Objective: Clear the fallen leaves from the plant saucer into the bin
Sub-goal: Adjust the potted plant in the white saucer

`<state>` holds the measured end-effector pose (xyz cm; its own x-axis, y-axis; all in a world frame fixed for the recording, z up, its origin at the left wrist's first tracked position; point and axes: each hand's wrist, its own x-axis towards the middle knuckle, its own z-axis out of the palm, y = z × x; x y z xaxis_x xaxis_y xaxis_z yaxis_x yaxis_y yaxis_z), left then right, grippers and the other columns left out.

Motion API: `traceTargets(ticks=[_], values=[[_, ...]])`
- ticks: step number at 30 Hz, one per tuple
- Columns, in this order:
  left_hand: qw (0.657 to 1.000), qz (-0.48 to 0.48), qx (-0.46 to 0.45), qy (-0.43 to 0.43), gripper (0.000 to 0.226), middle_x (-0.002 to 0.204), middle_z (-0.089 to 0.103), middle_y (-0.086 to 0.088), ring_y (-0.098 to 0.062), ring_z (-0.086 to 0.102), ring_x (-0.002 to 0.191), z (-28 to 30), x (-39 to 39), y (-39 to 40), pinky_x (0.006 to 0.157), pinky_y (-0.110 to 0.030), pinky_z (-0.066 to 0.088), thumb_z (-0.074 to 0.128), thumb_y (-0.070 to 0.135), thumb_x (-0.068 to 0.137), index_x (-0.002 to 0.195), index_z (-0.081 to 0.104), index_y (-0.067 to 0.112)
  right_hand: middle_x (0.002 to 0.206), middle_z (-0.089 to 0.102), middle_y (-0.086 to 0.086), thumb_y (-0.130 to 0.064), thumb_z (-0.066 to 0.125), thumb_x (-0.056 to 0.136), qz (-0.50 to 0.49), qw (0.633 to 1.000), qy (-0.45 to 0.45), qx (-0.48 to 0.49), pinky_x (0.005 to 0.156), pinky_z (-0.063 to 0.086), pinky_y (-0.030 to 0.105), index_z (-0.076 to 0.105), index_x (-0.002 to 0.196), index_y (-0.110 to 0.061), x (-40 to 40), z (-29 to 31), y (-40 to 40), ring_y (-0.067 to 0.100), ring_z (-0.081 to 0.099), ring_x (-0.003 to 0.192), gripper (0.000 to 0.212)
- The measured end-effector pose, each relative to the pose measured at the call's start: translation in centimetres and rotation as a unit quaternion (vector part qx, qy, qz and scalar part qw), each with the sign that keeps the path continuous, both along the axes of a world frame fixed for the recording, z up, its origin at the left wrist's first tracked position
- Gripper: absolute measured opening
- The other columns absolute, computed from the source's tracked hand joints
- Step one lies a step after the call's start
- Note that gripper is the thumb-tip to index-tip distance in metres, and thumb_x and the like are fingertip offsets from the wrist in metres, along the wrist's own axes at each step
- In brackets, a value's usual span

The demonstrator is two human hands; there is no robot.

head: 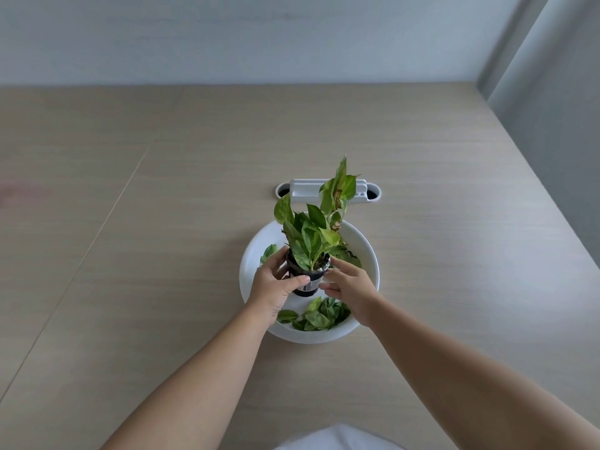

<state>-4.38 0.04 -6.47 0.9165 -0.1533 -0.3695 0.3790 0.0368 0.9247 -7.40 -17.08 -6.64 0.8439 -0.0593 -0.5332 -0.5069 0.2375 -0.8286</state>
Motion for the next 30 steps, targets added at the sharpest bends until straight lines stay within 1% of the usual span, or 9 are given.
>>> traceTargets(ticks=[3, 7, 11, 14, 17, 21, 24, 28, 30], values=[[1.0, 0.0, -0.006, -0.003, 0.073, 0.12, 0.068, 0.002, -0.007, 0.067, 0.104, -0.2, -0.7, 0.3, 0.074, -0.017, 0.055, 0.077, -0.012, 0.068, 0.131, 0.056, 0.016, 0.111, 0.068, 0.009, -0.013, 0.061, 0.089, 0.0, 1.0, 0.005, -0.004, 0.092, 0.054, 0.035, 0.046, 0.14, -0.018, -0.4, -0.7, 0.0, 0.026, 0.068, 0.097, 0.053], [1.0, -0.006, -0.004, -0.008, 0.071, 0.122, 0.068, 0.001, -0.005, 0.067, 0.104, -0.3, -1.1, 0.8, 0.074, -0.016, 0.054, 0.079, -0.008, 0.069, 0.132, 0.055, 0.017, 0.113, 0.065, 0.006, -0.016, 0.063, 0.089, 0.012, 1.0, -0.012, -0.004, 0.094, 0.053, 0.035, 0.046, 0.14, -0.018, -0.4, -0.7, -0.1, 0.029, 0.067, 0.104, 0.054], [1.0, -0.009, 0.003, -0.01, 0.068, 0.121, 0.068, 0.005, 0.0, 0.067, 0.102, -0.5, -1.5, 1.0, 0.073, -0.014, 0.054, 0.076, -0.007, 0.073, 0.132, 0.055, 0.02, 0.112, 0.064, 0.003, -0.014, 0.065, 0.088, 0.021, 0.999, -0.03, -0.013, 0.093, 0.053, 0.033, 0.047, 0.139, -0.018, -0.6, -0.8, 0.0, 0.022, 0.065, 0.095, 0.054], [1.0, -0.006, -0.002, -0.007, 0.068, 0.123, 0.067, 0.003, -0.007, 0.065, 0.11, -0.9, -1.5, 0.9, 0.082, -0.021, 0.056, 0.076, -0.007, 0.073, 0.133, 0.054, 0.017, 0.102, 0.063, 0.0, -0.016, 0.067, 0.086, 0.03, 0.998, -0.043, -0.028, 0.092, 0.052, 0.033, 0.055, 0.123, -0.029, -0.6, -1.3, 0.0, 0.02, 0.063, 0.094, 0.042], [1.0, -0.007, 0.003, -0.01, 0.068, 0.121, 0.068, 0.004, -0.01, 0.063, 0.113, -1.1, -1.4, 0.8, 0.084, -0.021, 0.056, 0.077, -0.007, 0.072, 0.132, 0.054, 0.016, 0.099, 0.064, 0.002, -0.019, 0.068, 0.084, 0.034, 0.998, -0.034, -0.043, 0.091, 0.053, 0.032, 0.062, 0.106, -0.017, -0.6, -1.8, -0.2, 0.02, 0.064, 0.095, 0.023], [1.0, -0.008, 0.013, -0.011, 0.068, 0.121, 0.068, -0.001, -0.012, 0.063, 0.113, -1.6, -1.5, 0.8, 0.088, -0.023, 0.055, 0.08, -0.005, 0.07, 0.13, 0.055, 0.015, 0.117, 0.067, 0.002, -0.028, 0.074, 0.077, 0.054, 0.996, -0.023, -0.069, 0.091, 0.054, 0.033, 0.059, 0.126, -0.015, -0.6, -2.4, -0.5, 0.024, 0.067, 0.102, 0.053], [0.999, -0.009, 0.033, -0.014, 0.071, 0.124, 0.067, -0.005, -0.017, 0.062, 0.117, -2.1, -1.5, 1.2, 0.097, -0.034, 0.051, 0.084, 0.003, 0.067, 0.131, 0.056, 0.015, 0.125, 0.064, 0.0, -0.024, 0.075, 0.079, 0.057, 0.995, -0.029, -0.076, 0.092, 0.054, 0.035, 0.055, 0.132, -0.017, -0.5, -2.5, -0.6, 0.024, 0.067, 0.104, 0.057], [0.997, -0.018, 0.065, -0.027, 0.074, 0.128, 0.064, -0.004, -0.017, 0.062, 0.116, -2.3, -1.5, 1.3, 0.079, -0.016, 0.056, 0.085, 0.009, 0.069, 0.135, 0.052, 0.018, 0.127, 0.062, 0.003, -0.018, 0.072, 0.083, 0.052, 0.996, -0.03, -0.067, 0.088, 0.054, 0.032, 0.05, 0.137, -0.015, -0.6, -2.4, -0.7, 0.022, 0.065, 0.1, 0.059], [0.997, -0.02, 0.069, -0.031, 0.074, 0.129, 0.064, -0.003, -0.016, 0.062, 0.115, -2.4, -1.5, 1.4, 0.076, -0.013, 0.055, 0.085, 0.01, 0.069, 0.135, 0.052, 0.02, 0.126, 0.063, 0.006, -0.02, 0.072, 0.083, 0.057, 0.996, -0.031, -0.061, 0.084, 0.053, 0.03, 0.05, 0.138, -0.016, -0.8, -2.4, -0.7, 0.02, 0.064, 0.098, 0.06]])
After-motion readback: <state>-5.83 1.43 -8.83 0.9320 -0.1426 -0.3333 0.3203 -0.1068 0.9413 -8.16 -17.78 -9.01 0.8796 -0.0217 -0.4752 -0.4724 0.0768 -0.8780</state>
